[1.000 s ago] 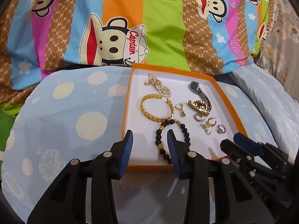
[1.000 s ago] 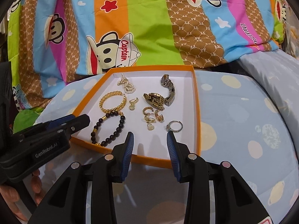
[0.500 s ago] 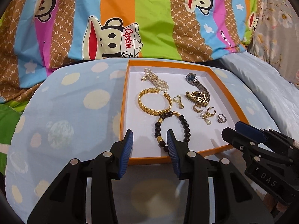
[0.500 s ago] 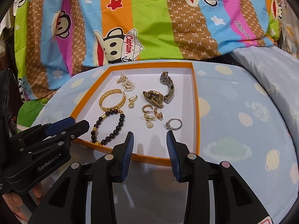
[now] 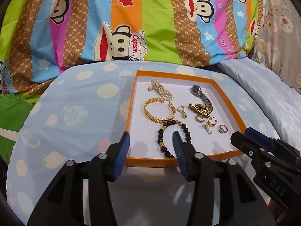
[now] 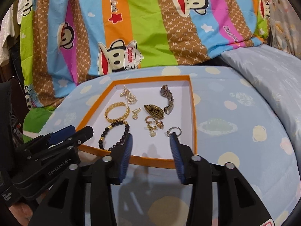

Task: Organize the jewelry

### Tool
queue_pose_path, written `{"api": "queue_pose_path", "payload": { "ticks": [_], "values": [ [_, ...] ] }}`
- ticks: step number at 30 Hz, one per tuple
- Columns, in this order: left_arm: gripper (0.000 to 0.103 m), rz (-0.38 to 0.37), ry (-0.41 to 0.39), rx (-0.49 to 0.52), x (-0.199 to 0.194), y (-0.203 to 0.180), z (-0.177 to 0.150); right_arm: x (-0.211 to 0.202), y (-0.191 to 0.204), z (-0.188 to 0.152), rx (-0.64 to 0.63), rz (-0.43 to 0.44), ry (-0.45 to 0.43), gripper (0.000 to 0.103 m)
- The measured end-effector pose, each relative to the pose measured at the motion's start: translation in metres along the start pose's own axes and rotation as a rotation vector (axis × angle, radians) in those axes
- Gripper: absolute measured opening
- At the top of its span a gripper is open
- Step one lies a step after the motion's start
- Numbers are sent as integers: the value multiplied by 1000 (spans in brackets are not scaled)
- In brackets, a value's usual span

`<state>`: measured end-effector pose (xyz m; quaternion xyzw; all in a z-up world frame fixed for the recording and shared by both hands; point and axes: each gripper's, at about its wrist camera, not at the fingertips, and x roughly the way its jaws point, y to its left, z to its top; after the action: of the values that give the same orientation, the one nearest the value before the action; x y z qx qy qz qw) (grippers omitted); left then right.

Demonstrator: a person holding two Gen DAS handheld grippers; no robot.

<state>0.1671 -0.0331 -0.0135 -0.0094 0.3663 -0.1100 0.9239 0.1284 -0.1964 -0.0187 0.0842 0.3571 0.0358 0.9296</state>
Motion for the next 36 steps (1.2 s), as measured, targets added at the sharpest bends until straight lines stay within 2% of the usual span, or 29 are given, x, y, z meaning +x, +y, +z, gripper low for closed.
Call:
{"api": "queue_pose_path", "payload": {
  "ticks": [11, 13, 14, 16, 18, 19, 21, 25, 27, 32, 36],
  "values": [
    [49, 94, -96, 55, -33, -13, -29, -18, 18, -32, -41, -46, -29, 49],
    [49, 88, -94, 58, -35, -12, -32, -22, 16, -33, -29, -44, -50, 52],
    [50, 89, -104, 52, -37, -11, -33, -23, 14, -34, -19, -47, -55, 59],
    [60, 113, -119, 29, -39, -8, -33, -23, 9, -34, 7, -60, -60, 69],
    [71, 123, -113, -1, -38, -2, -32, -22, 2, -34, 48, -64, -56, 83],
    [73, 126, -108, -9, -37, -1, -32, -23, 0, -34, 57, -60, -59, 85],
    [82, 146, -108, -3, -37, -2, -32, -26, -2, -34, 69, -63, -74, 86],
    [87, 193, -113, 5, -37, -5, -32, -25, -2, -33, 70, -84, -72, 86],
    [95, 210, -104, -9, -35, -2, -31, -26, -2, -32, 61, -91, -69, 86],
    [97, 257, -104, -2, -36, -4, -32, -31, 5, -31, 9, -145, -89, 86],
    [98, 295, -110, 0, -39, -6, -34, -33, 6, -33, -12, -155, -98, 87]
  ]
}}
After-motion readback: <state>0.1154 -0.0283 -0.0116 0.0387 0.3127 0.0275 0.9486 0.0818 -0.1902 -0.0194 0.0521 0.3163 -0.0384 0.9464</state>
